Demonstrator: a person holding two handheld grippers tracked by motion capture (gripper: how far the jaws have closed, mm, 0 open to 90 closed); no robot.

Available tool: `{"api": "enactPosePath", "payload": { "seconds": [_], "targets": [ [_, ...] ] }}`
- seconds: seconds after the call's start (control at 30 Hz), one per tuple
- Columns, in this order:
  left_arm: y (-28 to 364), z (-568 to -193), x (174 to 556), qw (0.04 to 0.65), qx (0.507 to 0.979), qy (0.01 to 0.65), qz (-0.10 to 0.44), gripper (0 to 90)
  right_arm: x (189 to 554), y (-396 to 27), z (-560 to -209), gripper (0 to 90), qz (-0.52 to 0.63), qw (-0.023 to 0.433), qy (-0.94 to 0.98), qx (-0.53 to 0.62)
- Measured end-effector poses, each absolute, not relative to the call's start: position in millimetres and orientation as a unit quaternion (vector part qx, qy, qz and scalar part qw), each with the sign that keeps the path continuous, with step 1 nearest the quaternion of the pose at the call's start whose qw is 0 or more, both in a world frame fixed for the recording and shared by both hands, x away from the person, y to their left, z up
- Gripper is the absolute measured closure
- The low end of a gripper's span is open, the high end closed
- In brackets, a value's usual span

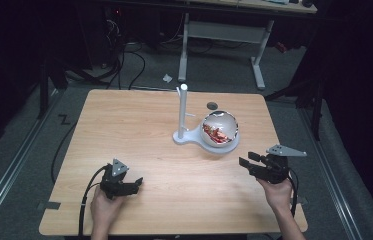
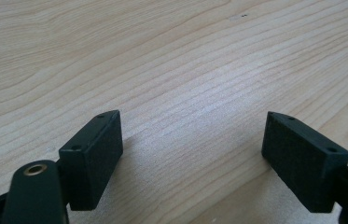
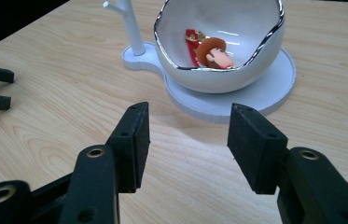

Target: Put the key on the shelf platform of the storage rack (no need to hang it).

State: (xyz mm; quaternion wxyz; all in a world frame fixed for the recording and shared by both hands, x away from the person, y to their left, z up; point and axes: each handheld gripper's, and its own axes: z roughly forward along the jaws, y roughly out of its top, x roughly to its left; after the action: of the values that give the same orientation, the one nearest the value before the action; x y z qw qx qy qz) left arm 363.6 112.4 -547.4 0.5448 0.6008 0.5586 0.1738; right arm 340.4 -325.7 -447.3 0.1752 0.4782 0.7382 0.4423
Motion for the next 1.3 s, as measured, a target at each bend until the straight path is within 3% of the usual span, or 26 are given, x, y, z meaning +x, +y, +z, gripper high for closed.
{"api": "enactPosePath", "payload": {
  "seconds": [1.3],
  "targets": [
    [112.3, -547.4, 363.6, 0.545, 0.601, 0.559, 0.174, 20.6, 347.8, -279.5, -488.7, 48.7, 0.432, 0.131, 0.766, 0.457]
  ]
}}
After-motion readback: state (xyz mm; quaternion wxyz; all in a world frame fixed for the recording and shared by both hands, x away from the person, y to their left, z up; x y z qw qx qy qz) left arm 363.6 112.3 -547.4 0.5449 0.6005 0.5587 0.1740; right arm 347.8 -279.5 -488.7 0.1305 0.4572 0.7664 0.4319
